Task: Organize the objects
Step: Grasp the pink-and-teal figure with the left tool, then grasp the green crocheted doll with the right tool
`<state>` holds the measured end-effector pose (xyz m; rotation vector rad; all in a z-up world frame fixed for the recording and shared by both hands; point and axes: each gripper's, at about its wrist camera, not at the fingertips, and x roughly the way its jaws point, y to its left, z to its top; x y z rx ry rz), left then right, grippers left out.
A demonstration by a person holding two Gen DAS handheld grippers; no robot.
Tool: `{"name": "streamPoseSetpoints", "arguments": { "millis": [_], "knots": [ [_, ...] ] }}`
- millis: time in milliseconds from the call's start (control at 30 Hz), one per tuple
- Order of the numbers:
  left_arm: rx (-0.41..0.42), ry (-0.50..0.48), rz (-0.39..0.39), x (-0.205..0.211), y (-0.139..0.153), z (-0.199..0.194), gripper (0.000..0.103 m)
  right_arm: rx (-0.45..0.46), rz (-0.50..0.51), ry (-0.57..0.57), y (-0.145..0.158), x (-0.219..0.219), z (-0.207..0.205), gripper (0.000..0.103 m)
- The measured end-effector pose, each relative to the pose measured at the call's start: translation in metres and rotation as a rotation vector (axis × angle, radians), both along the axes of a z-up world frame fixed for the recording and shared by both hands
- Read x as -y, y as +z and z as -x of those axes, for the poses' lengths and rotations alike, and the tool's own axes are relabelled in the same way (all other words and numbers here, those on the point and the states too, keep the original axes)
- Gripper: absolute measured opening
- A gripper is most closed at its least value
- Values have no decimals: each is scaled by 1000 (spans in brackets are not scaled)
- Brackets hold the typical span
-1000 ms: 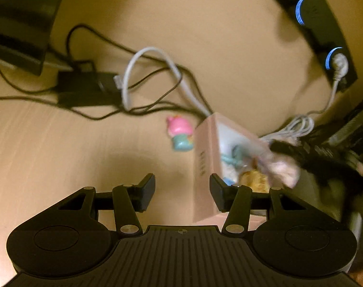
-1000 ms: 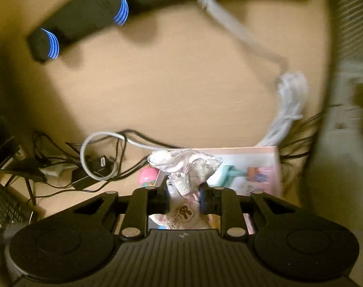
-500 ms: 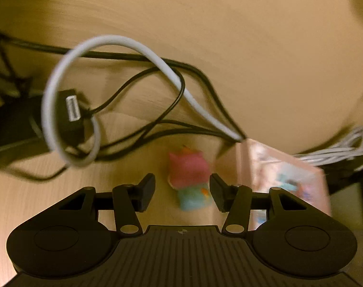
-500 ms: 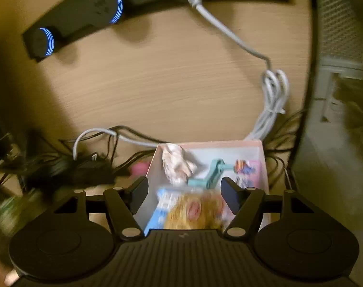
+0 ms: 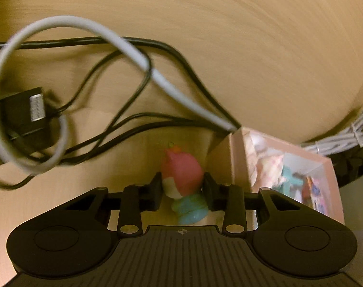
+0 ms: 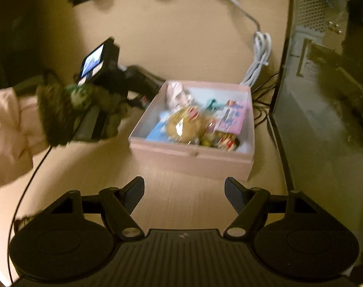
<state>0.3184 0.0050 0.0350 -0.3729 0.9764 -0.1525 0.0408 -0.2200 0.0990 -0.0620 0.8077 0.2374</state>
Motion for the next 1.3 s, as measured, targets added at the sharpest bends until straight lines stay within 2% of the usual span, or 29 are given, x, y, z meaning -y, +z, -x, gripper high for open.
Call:
{"name": "streamPoseSetpoints", "arguments": {
  "millis": [133,367,467,600,700,733,800,833,900,967,1167,1300],
  "knots": [
    [5,-47,-26,-16,2,42,36,-8,35,81,-8,-15,14,79],
    [17,-71,-16,-71,10,144,36,-55,27,336,-23,-59,42,90],
    [16,-43,-6,-96,15,190,36,-74,-11,438,-27,-90,50,90],
    [24,46,41,-134,21,244,36,-64,-32,580,-32,-139,64,90],
    [26,95,65,-147,28,266,36,-46,-7,650,-41,-172,74,90],
    [28,104,70,-150,30,274,36,-26,27,661,-45,-181,78,89],
    [31,116,80,-150,32,285,36,16,115,675,-54,-194,82,77],
    [32,118,83,-149,33,292,36,20,123,688,-56,-196,83,73],
    [31,115,89,-148,33,305,36,30,127,692,-53,-192,83,72],
    [28,108,101,-142,31,312,36,49,157,682,-52,-185,82,67],
    [29,78,144,-120,32,320,36,54,204,570,-50,-138,65,67],
    [25,28,140,-98,32,320,36,58,219,455,-51,-105,59,68]
  ]
}}
